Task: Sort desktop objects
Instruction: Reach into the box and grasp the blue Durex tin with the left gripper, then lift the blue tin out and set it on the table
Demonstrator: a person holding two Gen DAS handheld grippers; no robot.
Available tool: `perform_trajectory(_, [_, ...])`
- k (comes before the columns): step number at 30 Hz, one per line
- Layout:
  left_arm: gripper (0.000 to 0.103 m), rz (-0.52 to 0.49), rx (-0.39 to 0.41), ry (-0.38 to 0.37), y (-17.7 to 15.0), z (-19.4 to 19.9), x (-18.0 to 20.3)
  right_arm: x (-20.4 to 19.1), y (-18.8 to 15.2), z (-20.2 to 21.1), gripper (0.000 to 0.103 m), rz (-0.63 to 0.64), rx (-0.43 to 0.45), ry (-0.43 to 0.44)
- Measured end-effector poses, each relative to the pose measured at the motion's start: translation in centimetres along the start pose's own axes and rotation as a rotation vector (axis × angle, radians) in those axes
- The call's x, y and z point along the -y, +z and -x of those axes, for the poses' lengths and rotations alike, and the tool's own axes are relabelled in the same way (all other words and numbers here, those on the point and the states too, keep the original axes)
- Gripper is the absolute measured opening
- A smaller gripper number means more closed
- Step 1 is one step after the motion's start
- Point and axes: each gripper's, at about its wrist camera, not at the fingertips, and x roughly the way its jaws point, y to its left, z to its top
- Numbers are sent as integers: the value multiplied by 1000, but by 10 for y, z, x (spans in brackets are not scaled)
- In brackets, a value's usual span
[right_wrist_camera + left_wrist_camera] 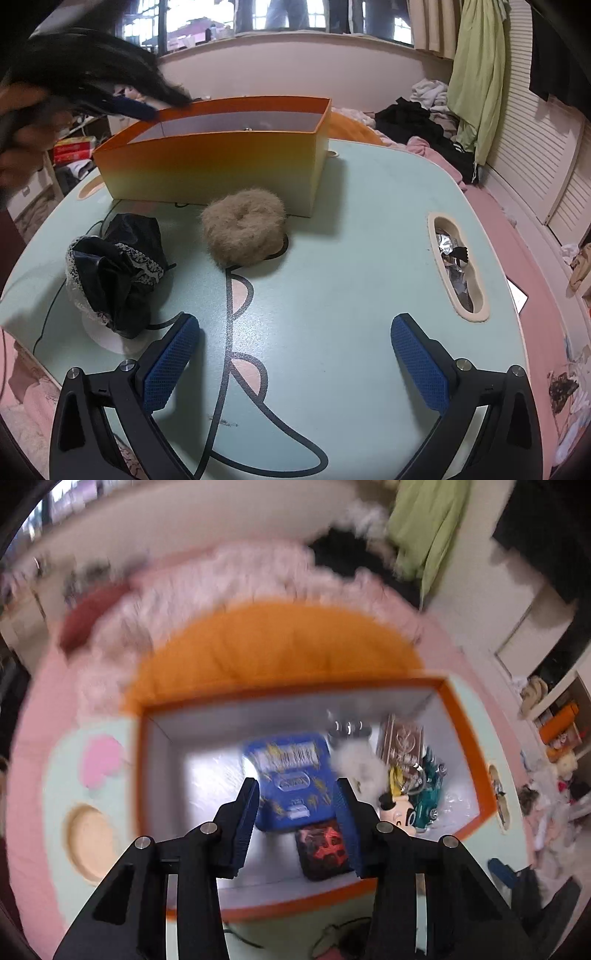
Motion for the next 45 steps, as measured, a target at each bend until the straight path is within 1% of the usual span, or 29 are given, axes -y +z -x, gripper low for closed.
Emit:
perform_trajectory(1, [43, -9, -50, -18, 1, -12, 4, 0, 0, 0, 103, 0, 1, 2])
perform_trajectory(2, [46, -36, -29, 22, 0, -13, 9, -1, 1, 0, 103, 0, 1, 3])
perform_trajectory(4, [54, -87, -36, 144, 0, -21, 19, -2, 1, 0, 103, 2, 1, 4])
perform_trajectory(5, [63, -104, -25, 164, 0, -23, 22, -3, 1, 0, 103, 3, 2, 6])
perform_trajectory(6, [67, -120, -26, 177, 0, -27, 26, -3, 1, 0, 103, 4, 1, 7])
perform_trajectory(8, [72, -141, -69, 220, 0, -42, 27, -4, 1, 0, 103, 7, 3, 8])
perform_trajectory(9, [70, -140, -72, 211, 3, -45, 25, -4, 1, 0, 103, 7, 3, 9])
perform_trajectory(10, [66, -125, -71, 176, 6, -46, 20, -4, 1, -1, 103, 7, 1, 10])
perform_trajectory(13, [66, -105, -76, 139, 3, -48, 11, -5, 1, -1, 103, 8, 3, 10])
perform_trajectory(15, [66, -104, -46, 106, 1, -45, 9, -6, 0, -2, 103, 8, 4, 10])
perform_trajectory(18, [66, -57, 61, 18, 0, -19, 4, -7, 0, -2, 103, 8, 4, 10])
perform_trajectory(20, [66, -37, 178, -33, 2, 16, 2, -8, 0, -2, 103, 7, 4, 9])
perform_trajectory(21, [66, -38, 246, -57, -2, 37, 2, -7, 0, -2, 103, 7, 4, 9])
perform_trajectory(23, [66, -61, 329, -103, -16, 74, 6, -8, 0, -2, 103, 8, 5, 9])
perform_trajectory(24, [66, -80, 349, -123, -28, 89, 8, -8, 0, -2, 103, 8, 5, 9])
perform_trajectory(25, [66, -95, 355, -133, -34, 95, 9, -9, 0, -3, 103, 9, 5, 9])
perform_trajectory(26, [66, -121, 354, -137, -51, 103, 11, -9, 1, -3, 103, 9, 5, 10])
perform_trajectory(28, [66, -159, 321, -133, -81, 103, 16, -9, 0, -3, 103, 9, 5, 9])
perform_trajectory(29, [66, -165, 293, -142, -102, 98, 16, -9, 0, -3, 103, 10, 5, 9])
perform_trajectory(30, [66, -161, 274, -153, -109, 92, 16, -9, 0, -3, 103, 9, 6, 10])
perform_trajectory(31, [66, -145, 232, -179, -123, 80, 14, -10, 0, -4, 103, 10, 6, 9])
perform_trajectory(33, [66, -114, 181, -208, -136, 56, 11, -9, 0, -3, 103, 10, 6, 10])
perform_trajectory(35, [66, -84, 162, -221, -144, 37, 9, -10, 1, -4, 103, 11, 5, 10])
perform_trajectory(37, [66, -38, 177, -226, -144, 25, 6, -11, 0, -4, 103, 11, 5, 11])
perform_trajectory(38, [66, -5, 209, -226, -144, 23, 3, -11, 0, -4, 103, 11, 5, 10])
perform_trajectory(42, [67, 41, 304, -169, -142, 37, 6, -12, 0, -4, 103, 12, 5, 11])
perform_trajectory(43, [71, 38, 332, -154, -144, 44, 5, -12, 0, -5, 103, 12, 5, 11])
perform_trajectory(44, [81, 33, 350, -130, -145, 49, 2, -12, 0, -4, 103, 11, 5, 11])
perform_trajectory(45, [84, 25, 360, -107, -145, 54, -2, -12, 0, -4, 103, 11, 5, 11])
